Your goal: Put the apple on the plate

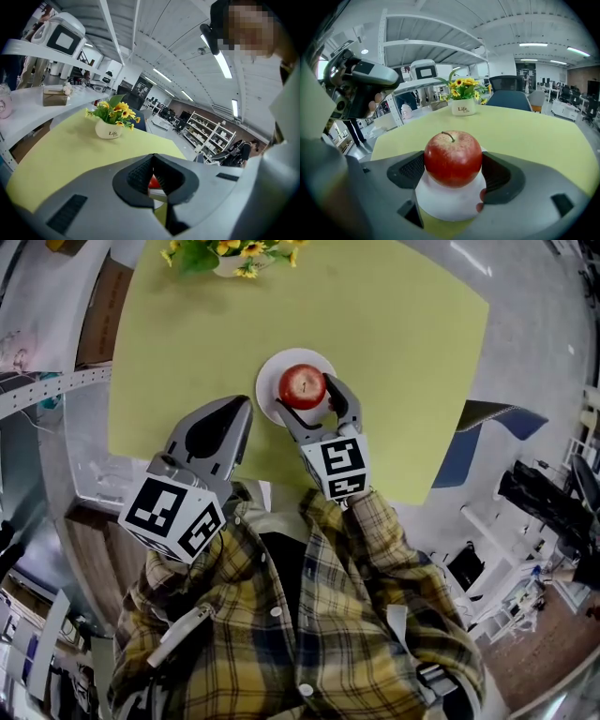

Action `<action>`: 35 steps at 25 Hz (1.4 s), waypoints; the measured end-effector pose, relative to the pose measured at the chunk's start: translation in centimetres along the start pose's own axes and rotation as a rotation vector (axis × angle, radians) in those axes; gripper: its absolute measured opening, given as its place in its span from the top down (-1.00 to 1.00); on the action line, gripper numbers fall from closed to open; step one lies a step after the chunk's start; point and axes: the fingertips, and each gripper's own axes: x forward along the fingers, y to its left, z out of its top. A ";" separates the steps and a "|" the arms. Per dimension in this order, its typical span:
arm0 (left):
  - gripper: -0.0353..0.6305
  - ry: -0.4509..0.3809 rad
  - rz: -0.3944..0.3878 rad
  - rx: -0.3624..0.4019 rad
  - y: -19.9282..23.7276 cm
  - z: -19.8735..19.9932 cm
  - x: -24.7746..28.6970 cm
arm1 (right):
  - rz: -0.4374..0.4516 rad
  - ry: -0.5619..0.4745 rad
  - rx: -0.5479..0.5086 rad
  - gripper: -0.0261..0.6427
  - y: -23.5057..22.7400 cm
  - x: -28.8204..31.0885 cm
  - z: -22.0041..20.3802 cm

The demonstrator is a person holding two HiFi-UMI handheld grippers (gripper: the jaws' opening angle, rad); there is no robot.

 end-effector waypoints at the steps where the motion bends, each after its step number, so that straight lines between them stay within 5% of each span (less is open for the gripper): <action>1: 0.87 0.002 0.001 0.000 0.0 0.0 0.0 | 0.000 -0.001 -0.001 -0.17 0.0 0.0 0.0; 15: 0.88 0.022 -0.021 0.006 0.2 0.1 0.5 | 0.015 0.050 -0.121 -0.17 0.7 -0.1 -0.6; 35: 0.87 0.010 -0.040 0.021 0.5 0.9 -0.3 | -0.023 0.061 -0.068 -0.17 0.8 -0.6 -0.1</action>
